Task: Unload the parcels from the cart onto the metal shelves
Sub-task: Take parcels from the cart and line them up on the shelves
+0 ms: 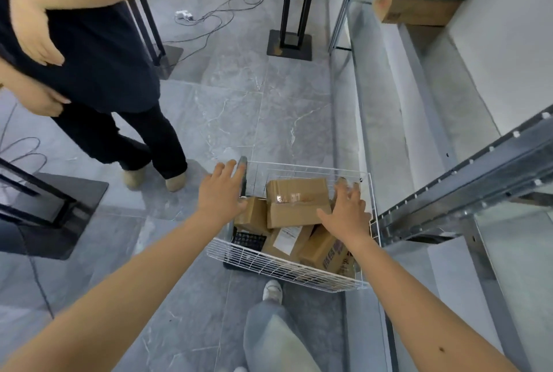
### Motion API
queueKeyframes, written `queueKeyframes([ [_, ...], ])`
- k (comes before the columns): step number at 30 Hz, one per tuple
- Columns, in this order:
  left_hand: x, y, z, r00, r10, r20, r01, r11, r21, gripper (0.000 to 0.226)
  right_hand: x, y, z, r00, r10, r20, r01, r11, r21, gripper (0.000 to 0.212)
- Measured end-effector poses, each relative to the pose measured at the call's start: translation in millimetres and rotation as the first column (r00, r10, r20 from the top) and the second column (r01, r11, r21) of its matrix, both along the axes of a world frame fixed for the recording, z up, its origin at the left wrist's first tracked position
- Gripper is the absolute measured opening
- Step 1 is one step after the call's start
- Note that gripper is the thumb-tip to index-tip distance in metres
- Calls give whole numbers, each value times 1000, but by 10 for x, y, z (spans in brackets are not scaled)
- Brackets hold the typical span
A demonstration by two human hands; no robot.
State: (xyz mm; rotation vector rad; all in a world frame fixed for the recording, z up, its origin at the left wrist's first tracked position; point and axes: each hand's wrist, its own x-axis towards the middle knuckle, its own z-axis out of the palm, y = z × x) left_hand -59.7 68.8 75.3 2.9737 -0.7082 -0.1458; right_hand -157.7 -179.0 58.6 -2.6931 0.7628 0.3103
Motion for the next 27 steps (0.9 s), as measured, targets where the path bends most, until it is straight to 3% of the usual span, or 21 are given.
queueKeyframes([
  [13,575,-778,-790,981,43,-190,-27,996,89,82,738,-763,-882,949,-213,-231,276,916,291,62],
  [18,617,-854,-1195,955,69,-289,-40,994,106,90,836,-882,-1200,924,-191,-332,300,900,316,59],
  [27,843,-1016,-2073,844,138,-519,-140,989,36,100,1120,-1211,-1874,908,-249,-338,377,836,398,67],
])
